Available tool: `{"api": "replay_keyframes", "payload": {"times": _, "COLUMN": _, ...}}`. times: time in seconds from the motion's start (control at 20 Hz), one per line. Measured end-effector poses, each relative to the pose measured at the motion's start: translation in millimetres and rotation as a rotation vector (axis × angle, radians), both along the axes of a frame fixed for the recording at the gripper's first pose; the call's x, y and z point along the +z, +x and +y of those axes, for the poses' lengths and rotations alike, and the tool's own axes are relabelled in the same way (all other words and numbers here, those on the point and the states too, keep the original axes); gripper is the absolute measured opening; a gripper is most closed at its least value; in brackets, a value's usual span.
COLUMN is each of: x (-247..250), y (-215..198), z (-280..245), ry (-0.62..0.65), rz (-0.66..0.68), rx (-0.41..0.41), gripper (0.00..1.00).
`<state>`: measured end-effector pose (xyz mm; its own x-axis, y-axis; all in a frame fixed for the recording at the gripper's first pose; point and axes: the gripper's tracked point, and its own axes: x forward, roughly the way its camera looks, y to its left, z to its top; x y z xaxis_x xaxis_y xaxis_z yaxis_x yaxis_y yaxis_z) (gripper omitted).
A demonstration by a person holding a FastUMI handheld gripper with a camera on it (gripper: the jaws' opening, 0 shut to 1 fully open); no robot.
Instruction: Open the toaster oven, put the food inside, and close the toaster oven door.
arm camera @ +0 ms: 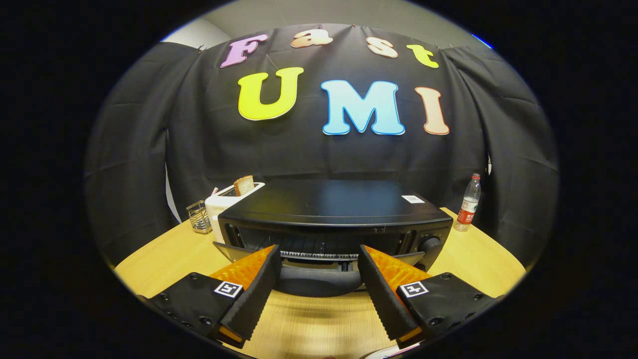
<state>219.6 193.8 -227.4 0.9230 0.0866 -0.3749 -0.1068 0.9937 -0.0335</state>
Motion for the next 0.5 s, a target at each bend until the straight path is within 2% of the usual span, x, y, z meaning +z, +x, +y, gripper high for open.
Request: {"api": "replay_keyframes", "payload": {"times": 0.5, "x": -17, "y": -40, "z": -1, "ry": -0.052, "rz": 0.061, "rx": 0.024, "gripper": 0.99}}
